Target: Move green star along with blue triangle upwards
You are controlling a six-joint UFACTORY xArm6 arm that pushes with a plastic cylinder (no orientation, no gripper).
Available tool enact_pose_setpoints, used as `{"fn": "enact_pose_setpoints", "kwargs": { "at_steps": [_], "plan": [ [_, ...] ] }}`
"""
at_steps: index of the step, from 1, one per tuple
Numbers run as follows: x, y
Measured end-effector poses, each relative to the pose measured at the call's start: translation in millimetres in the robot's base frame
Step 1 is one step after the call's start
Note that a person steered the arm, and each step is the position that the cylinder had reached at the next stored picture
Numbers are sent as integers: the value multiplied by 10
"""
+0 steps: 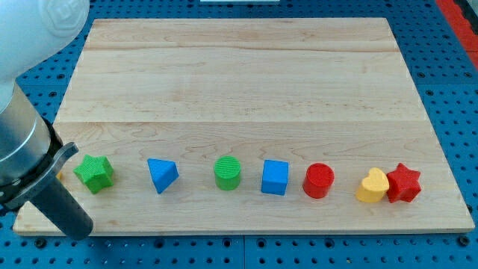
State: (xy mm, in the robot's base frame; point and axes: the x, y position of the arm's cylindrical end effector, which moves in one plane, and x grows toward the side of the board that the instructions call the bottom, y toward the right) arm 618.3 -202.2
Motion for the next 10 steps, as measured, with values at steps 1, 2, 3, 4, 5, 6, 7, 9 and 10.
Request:
{"fn": "enact_pose_setpoints", "kwargs": {
  "at_steps": [1, 2, 3, 4, 5, 6, 7, 9, 10],
  "plan": [
    [0, 0],
    [-1, -4],
    [-5, 2],
    [4, -4],
    [-62, -14],
    [-178, -32],
    [-475, -61],
    [-948, -66],
    [-1510, -66]
  ]
}}
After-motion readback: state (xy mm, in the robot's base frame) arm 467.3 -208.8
